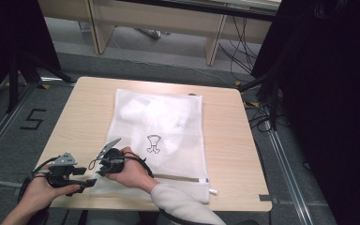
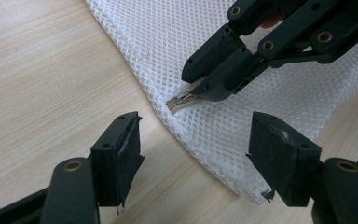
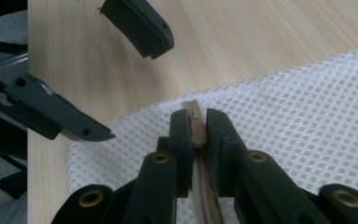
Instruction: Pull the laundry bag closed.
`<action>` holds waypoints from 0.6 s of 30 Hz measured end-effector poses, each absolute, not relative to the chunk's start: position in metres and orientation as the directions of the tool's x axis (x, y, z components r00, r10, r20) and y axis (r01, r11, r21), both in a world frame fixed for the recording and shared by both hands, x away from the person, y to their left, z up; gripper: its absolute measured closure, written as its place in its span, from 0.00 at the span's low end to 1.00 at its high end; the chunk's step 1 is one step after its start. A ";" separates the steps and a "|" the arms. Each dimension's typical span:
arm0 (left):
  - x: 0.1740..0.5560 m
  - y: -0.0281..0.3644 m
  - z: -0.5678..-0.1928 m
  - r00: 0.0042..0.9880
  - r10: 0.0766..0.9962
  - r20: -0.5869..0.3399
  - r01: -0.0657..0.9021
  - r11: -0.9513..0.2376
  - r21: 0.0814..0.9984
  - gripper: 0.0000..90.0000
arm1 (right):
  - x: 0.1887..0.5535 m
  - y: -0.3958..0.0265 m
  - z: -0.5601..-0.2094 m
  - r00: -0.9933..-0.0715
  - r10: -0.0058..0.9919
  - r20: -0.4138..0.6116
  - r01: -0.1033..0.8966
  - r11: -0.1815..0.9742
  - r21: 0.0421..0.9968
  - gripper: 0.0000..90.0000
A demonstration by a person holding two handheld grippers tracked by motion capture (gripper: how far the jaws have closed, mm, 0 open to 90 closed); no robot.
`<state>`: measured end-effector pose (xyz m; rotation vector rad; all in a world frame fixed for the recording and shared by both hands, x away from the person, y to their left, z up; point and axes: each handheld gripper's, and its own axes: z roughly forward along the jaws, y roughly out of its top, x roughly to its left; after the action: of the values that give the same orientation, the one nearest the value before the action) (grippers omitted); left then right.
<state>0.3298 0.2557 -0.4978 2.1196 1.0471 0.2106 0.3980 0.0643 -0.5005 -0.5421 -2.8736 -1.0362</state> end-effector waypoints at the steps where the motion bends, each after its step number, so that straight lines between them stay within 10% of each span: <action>1: 0.330 0.256 -0.498 0.651 0.739 -0.173 0.618 -0.384 0.686 0.37 | 0.397 0.064 -0.500 -0.938 0.314 0.144 0.335 0.723 0.604 0.91; 18: 0.337 0.247 -0.502 0.592 0.729 -0.344 0.708 -0.268 0.653 0.56 | 0.393 0.059 -0.462 -0.956 0.279 0.095 0.270 0.701 0.660 0.91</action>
<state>0.3369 0.2468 -0.5020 2.0113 1.1400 0.0316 0.3925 0.0594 -0.4618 -0.4698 -2.9085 -1.1251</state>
